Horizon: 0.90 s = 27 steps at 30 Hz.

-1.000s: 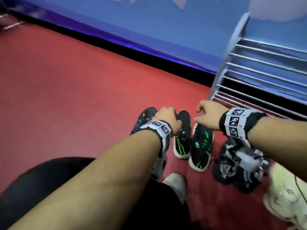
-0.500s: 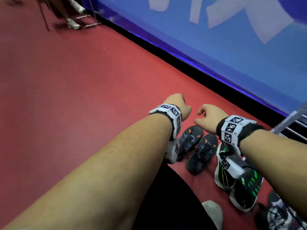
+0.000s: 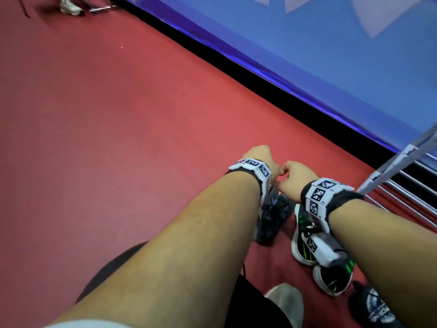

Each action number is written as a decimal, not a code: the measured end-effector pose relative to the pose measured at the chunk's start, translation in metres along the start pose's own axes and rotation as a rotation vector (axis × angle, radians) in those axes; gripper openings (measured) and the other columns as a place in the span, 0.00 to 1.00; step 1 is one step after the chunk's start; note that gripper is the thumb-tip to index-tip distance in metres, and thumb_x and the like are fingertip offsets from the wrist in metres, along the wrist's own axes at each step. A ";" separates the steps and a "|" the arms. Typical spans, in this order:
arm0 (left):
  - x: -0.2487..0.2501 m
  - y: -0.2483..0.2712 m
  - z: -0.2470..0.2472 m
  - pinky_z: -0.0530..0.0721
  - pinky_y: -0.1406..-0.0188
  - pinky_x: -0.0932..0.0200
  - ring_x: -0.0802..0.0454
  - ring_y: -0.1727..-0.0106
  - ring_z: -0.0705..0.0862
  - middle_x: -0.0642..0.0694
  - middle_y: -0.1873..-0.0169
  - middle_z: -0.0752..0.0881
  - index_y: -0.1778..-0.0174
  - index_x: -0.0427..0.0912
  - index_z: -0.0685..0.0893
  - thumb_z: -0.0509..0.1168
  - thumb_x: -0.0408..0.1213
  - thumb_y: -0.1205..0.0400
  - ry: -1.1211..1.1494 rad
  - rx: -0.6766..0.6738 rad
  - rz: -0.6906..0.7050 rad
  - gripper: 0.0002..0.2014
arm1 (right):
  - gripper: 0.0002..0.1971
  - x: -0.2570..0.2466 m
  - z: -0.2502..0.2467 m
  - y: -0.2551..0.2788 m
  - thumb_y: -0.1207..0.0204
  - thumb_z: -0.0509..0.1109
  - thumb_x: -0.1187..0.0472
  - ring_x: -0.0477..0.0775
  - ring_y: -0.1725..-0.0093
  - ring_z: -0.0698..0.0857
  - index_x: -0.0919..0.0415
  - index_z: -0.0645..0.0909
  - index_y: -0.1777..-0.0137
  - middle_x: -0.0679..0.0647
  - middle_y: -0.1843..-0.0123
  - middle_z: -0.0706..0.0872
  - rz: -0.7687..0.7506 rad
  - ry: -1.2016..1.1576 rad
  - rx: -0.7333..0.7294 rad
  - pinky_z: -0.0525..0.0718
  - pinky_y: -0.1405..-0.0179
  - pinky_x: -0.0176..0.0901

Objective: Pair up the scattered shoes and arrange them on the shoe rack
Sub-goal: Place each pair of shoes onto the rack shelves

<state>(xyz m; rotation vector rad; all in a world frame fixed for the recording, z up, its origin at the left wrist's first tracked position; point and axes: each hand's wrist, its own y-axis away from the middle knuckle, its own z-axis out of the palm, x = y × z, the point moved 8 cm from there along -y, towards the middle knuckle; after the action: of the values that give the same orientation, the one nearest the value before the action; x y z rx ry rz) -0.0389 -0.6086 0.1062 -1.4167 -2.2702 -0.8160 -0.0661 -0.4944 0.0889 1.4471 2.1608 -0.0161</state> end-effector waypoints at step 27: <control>-0.100 -0.045 0.193 0.86 0.48 0.45 0.38 0.52 0.87 0.43 0.48 0.87 0.45 0.50 0.82 0.66 0.53 0.32 -0.409 -0.508 -0.199 0.21 | 0.20 0.107 0.179 -0.031 0.34 0.79 0.59 0.52 0.57 0.85 0.52 0.78 0.43 0.47 0.60 0.86 0.119 -0.307 -0.381 0.82 0.55 0.42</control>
<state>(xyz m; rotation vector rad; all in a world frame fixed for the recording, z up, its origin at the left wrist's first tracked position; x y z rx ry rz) -0.0327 -0.5719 -0.1127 -1.7158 -2.6668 -1.3475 -0.0475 -0.4690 -0.1192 1.2556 1.7166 0.1937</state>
